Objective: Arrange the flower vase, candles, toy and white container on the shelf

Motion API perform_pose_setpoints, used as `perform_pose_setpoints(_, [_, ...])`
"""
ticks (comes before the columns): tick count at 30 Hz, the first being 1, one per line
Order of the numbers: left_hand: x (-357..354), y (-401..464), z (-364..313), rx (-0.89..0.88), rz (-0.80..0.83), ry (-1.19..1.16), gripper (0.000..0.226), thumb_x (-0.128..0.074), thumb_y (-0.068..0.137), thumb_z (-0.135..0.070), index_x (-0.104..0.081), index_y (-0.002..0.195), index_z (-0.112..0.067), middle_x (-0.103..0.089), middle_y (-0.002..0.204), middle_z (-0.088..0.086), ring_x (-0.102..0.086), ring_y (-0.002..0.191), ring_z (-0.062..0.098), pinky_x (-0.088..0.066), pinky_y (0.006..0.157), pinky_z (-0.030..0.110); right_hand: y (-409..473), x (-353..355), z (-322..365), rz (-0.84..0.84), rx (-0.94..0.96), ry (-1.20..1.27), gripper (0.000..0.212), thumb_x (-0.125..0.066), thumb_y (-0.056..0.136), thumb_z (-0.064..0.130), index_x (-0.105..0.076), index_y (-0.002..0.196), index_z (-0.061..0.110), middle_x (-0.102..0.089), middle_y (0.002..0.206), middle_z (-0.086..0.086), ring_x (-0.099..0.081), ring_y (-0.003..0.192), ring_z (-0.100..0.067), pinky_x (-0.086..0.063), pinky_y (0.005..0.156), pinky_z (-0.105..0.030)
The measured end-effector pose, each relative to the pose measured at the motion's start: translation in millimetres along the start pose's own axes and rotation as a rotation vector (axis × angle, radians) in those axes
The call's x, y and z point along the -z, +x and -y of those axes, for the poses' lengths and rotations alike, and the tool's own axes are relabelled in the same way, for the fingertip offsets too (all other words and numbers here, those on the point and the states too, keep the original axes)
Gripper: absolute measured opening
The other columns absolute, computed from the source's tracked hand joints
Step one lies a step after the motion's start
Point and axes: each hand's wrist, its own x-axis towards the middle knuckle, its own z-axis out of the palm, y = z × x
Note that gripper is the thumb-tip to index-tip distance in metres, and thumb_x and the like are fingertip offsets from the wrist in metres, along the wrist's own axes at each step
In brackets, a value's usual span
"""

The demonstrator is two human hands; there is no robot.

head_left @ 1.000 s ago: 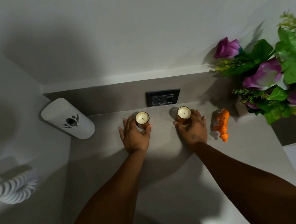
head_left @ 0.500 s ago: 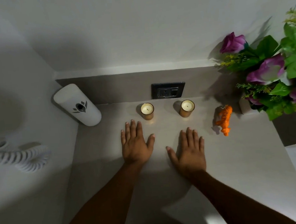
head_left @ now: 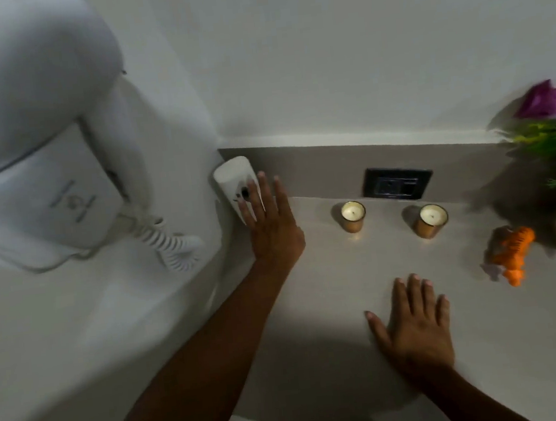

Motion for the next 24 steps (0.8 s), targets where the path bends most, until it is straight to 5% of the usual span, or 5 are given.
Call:
perform_pose_setpoints(5, [13,45,40,0.147,0.012,0.124,0.098,-0.072,0.085,-0.023,-0.01,0.158,-0.001,-0.015,0.166,0.026,-0.014,0.154,0.046,-0.009,0.123,0.061,0,0,1,0.024,-0.013,-0.012,0.101,-0.005,0.086,0.085,-0.012,0.163,0.02,-0.001,0.17,-0.01,0.006,0.157,-0.03,0.006,0.125,-0.05])
perform_pose_setpoints(10, [6,57,57,0.107,-0.024,0.178,0.076,-0.08,0.084,-0.021,-0.043,0.147,-0.001,-0.054,0.145,0.024,-0.05,0.137,0.045,-0.042,0.113,0.056,1,1,2,0.014,-0.006,-0.012,0.101,-0.004,0.086,0.085,-0.01,0.163,0.02,0.001,0.17,-0.011,0.009,0.156,-0.029,0.007,0.125,-0.05])
perform_pose_setpoints(13, [2,60,63,0.083,-0.094,0.194,0.069,-0.081,0.086,-0.019,-0.047,0.144,-0.002,-0.059,0.14,0.023,-0.055,0.132,0.044,-0.049,0.107,0.054,1,1,0,0.018,-0.003,-0.006,0.099,-0.009,0.088,0.084,-0.014,0.162,0.019,-0.002,0.17,-0.011,0.006,0.157,-0.029,0.006,0.125,-0.05])
perform_pose_setpoints(19, [2,55,68,0.074,-0.054,0.194,0.067,-0.063,0.099,-0.022,-0.03,0.155,-0.004,-0.042,0.156,0.022,-0.037,0.146,0.043,-0.038,0.117,0.051,-6,4,6,0.025,0.02,-0.017,0.097,-0.012,0.09,0.082,-0.011,0.162,0.017,-0.001,0.17,-0.012,0.007,0.156,-0.03,0.007,0.125,-0.05])
perform_pose_setpoints(24, [20,57,62,0.089,0.097,0.104,0.105,-0.073,0.086,-0.032,-0.003,0.16,-0.007,-0.013,0.167,0.022,-0.01,0.154,0.044,-0.013,0.125,0.056,-4,16,3,0.1,0.005,0.004,0.098,-0.015,0.089,0.083,-0.012,0.162,0.019,-0.002,0.171,-0.011,0.006,0.157,-0.029,0.008,0.125,-0.049])
